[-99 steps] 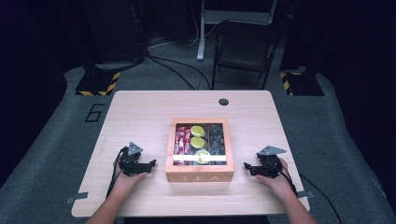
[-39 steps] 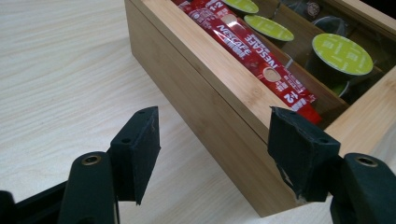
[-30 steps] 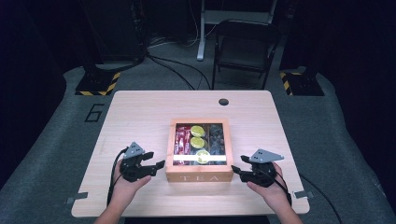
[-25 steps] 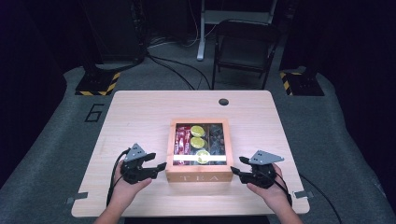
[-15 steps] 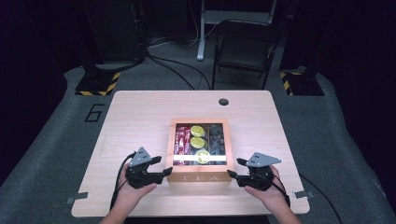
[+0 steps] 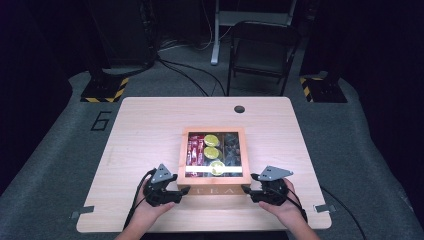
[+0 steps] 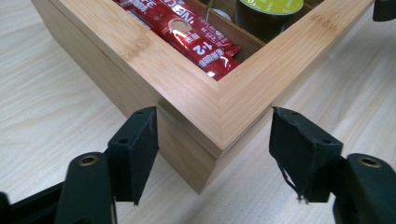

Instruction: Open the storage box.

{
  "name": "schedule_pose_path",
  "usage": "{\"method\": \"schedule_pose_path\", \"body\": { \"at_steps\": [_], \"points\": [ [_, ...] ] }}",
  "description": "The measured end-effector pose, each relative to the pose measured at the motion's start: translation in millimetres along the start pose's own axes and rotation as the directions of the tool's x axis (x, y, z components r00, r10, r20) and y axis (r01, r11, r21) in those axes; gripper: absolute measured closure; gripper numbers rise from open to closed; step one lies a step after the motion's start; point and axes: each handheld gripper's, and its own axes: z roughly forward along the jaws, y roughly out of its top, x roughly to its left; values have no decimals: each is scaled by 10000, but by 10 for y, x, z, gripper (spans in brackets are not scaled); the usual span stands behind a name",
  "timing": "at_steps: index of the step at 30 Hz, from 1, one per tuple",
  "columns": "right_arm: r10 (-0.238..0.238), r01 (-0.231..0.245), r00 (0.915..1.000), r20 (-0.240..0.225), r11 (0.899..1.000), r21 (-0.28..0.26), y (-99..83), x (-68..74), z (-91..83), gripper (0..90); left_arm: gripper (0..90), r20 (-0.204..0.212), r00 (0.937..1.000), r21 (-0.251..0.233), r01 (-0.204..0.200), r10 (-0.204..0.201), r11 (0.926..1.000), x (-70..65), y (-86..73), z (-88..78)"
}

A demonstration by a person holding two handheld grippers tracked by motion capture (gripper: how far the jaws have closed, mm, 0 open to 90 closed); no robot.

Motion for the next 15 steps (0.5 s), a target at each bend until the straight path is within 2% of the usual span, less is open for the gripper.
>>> {"method": "schedule_pose_path", "body": {
  "at_steps": [5,7,8,9,11,15],
  "points": [
    [166,-167,9998,-53,9998,-91,-19,0,35,442,355,64,9999,-190,87,-85,9998,3,0,-13],
    [84,-84,9999,-67,10000,-18,-13,-2,35,440,360,103,9999,-151,107,-105,9998,5,2,-16],
    [194,-194,9998,-46,9998,-44,-14,5,35,440,360,111,9999,-148,115,-113,9998,6,3,-17],
    [198,-199,9998,-50,9998,-90,-16,5,37,442,360,229,9994,-82,247,-245,9997,2,5,-23],
    [49,-49,9999,-100,10000,-9,-12,-8,31,445,362,181,9995,-141,245,-242,9996,1,6,-21],
    [101,-101,9999,-92,9999,-45,-2,-8,33,449,361,178,9996,-187,236,-233,9995,7,16,-32]
  ]
}}
